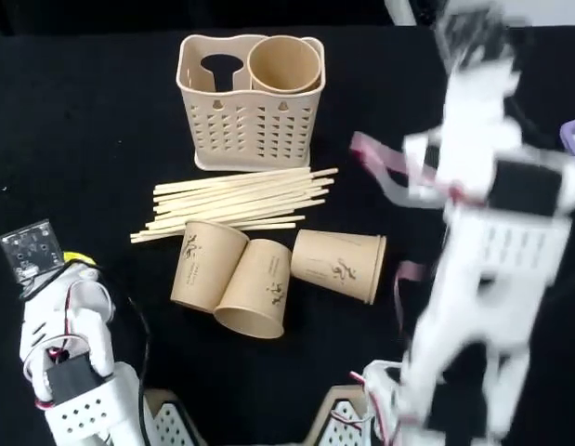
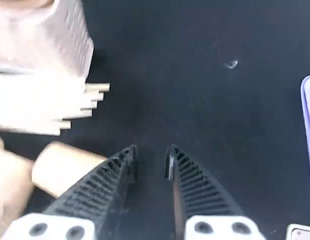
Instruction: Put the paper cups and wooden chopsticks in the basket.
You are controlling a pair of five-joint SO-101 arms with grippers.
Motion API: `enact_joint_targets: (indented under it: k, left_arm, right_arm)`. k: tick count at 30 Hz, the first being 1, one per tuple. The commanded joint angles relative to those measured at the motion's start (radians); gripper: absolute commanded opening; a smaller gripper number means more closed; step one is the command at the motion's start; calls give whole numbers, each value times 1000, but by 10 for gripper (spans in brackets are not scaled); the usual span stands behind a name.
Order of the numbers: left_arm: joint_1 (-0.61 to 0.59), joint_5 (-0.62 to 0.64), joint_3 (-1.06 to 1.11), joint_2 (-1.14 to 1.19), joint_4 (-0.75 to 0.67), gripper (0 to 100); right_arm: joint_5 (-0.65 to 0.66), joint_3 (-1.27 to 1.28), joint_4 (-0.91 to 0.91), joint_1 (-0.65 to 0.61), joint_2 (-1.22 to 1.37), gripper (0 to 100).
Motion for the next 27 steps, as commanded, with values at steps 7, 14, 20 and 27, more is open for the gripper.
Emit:
enact_joint_targets:
  k: [7,14,20,27]
  left_arm:
    - [177,6,68,-6,-25,41]
    - [191,15,77,-6,18,371]
    - [193,15,84,-6,17,330]
    - [239,6,90,-6,18,318]
  right_arm:
    - [167,934,-206,-11,-498,243]
    - [52,990,-218,-37,-421,243]
    - [-55,888,-230,-153,-231,247]
    - [-81,684,-120,-238,-145,246]
